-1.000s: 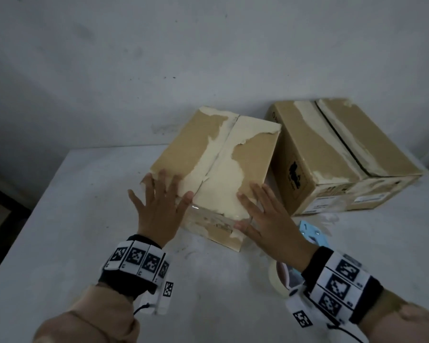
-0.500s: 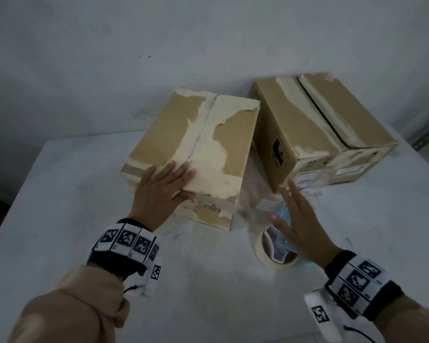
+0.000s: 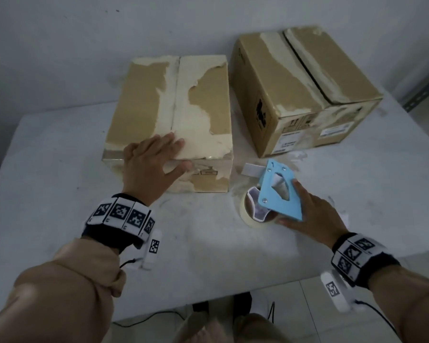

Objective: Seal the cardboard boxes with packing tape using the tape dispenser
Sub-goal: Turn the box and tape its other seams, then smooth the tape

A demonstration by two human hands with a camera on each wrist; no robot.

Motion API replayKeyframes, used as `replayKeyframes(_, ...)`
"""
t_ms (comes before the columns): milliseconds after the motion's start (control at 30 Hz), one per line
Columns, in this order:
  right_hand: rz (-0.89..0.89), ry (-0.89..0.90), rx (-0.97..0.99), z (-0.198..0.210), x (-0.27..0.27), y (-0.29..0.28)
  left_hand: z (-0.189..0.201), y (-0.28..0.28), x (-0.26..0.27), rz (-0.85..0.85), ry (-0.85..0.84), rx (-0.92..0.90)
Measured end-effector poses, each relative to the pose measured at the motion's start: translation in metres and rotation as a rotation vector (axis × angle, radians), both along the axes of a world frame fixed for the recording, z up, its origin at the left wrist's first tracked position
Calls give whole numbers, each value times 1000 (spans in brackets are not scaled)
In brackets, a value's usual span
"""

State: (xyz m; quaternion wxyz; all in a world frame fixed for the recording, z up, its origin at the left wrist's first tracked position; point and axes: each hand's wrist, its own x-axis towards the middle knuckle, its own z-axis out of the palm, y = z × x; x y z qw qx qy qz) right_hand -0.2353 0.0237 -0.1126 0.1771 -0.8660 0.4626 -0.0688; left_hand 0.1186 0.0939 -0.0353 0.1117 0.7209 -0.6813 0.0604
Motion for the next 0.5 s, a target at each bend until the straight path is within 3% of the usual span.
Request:
replayKeyframes(233,-122,-193,-26,32,-6,2,24,1,-5,-63,109,-100)
replayKeyframes(333,-170,-442,-16,64,-7,7,45,2,3,3,225,-133)
replayKeyframes(433,-168,-734,41,91,-2,5,61,-4,37,118,152,-100)
replayKeyframes(500,-174,-924,166,108,7,-1,60,-10,67,250,117,35)
